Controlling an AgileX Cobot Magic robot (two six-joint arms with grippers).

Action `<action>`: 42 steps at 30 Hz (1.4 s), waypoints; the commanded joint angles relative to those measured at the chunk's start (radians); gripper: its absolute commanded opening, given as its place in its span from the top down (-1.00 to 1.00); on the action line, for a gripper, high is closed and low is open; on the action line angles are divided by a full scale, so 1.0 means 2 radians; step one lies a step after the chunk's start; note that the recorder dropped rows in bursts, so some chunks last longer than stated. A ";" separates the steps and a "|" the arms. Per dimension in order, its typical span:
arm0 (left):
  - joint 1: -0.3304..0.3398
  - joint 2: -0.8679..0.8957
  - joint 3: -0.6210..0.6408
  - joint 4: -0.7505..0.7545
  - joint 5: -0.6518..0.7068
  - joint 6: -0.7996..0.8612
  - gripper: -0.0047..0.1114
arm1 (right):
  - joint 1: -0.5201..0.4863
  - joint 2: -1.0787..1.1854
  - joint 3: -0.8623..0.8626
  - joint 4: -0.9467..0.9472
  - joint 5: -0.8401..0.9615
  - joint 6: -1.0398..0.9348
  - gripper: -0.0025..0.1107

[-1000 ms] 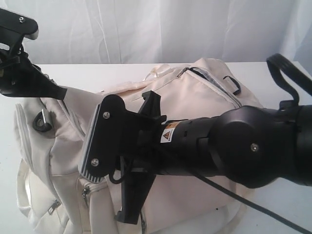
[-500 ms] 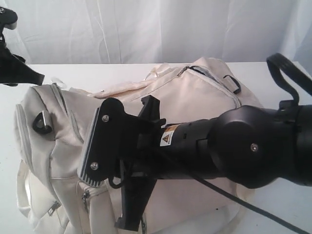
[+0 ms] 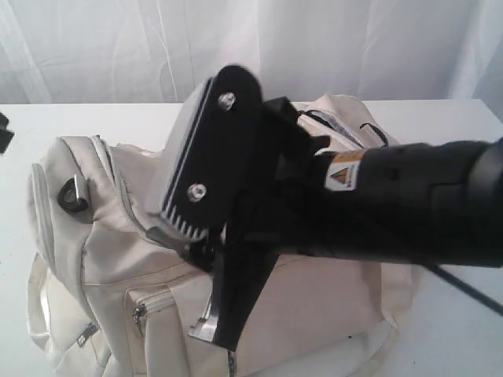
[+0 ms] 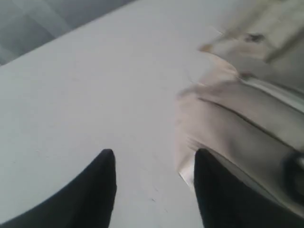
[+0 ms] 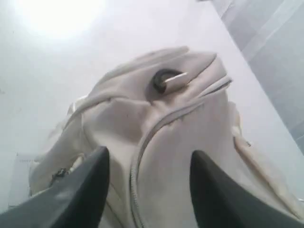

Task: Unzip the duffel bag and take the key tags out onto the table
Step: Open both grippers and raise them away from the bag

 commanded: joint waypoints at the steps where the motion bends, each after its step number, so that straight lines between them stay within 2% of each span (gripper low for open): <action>1: -0.032 -0.017 -0.028 -0.214 0.131 0.278 0.30 | -0.014 -0.054 0.002 -0.011 0.014 0.052 0.09; 4: -0.053 -0.017 -0.041 -0.338 0.193 0.483 0.48 | -0.048 -0.080 0.001 -0.066 0.049 0.174 0.19; 6: -0.062 -0.017 -0.040 -0.384 0.194 0.603 0.50 | -0.078 -0.086 -0.007 -0.178 0.105 0.308 0.40; 7: -0.063 -0.017 -0.040 -0.391 0.188 0.637 0.49 | -0.094 -0.087 -0.017 -0.254 0.151 0.388 0.55; 9: -0.064 -0.016 -0.040 -0.393 0.165 0.654 0.40 | -0.115 -0.083 -0.038 -0.378 0.249 0.518 0.91; 11: -0.064 -0.014 -0.040 -0.393 0.146 0.665 0.27 | -0.126 -0.080 -0.053 -0.457 0.313 0.570 0.96; 14: -0.064 -0.002 -0.039 -0.393 0.143 0.693 0.07 | -0.129 -0.080 -0.068 -0.466 0.337 0.555 0.96; 16: -0.064 0.009 -0.030 -0.388 0.143 0.722 0.01 | -0.129 -0.080 -0.069 -0.461 0.328 0.555 0.96; 20: -0.064 0.025 -0.003 -0.384 0.124 0.800 0.01 | -0.129 -0.080 -0.067 -0.447 0.314 0.555 0.96; 23: -0.064 0.030 0.017 -0.387 0.071 0.820 0.02 | -0.129 -0.080 -0.067 -0.445 0.314 0.555 0.96; 24: -0.064 0.033 0.027 -0.387 0.035 0.833 0.05 | -0.129 -0.080 -0.067 -0.446 0.316 0.555 0.96; 26: -0.064 0.038 0.035 -0.387 0.016 0.849 0.10 | -0.129 -0.080 -0.067 -0.446 0.317 0.554 0.96; 34: -0.064 0.068 0.035 -0.402 0.018 0.854 0.12 | -0.129 -0.080 -0.067 -0.446 0.317 0.545 0.96; 36: -0.064 0.071 0.035 -0.403 0.019 0.854 0.22 | -0.129 -0.080 -0.067 -0.446 0.317 0.545 0.96; 37: -0.064 0.073 0.035 -0.403 0.019 0.854 0.36 | -0.129 -0.080 -0.067 -0.446 0.317 0.545 0.96; 42: -0.064 0.074 0.035 -0.414 0.021 0.854 0.77 | -0.129 -0.080 -0.067 -0.446 0.317 0.544 0.96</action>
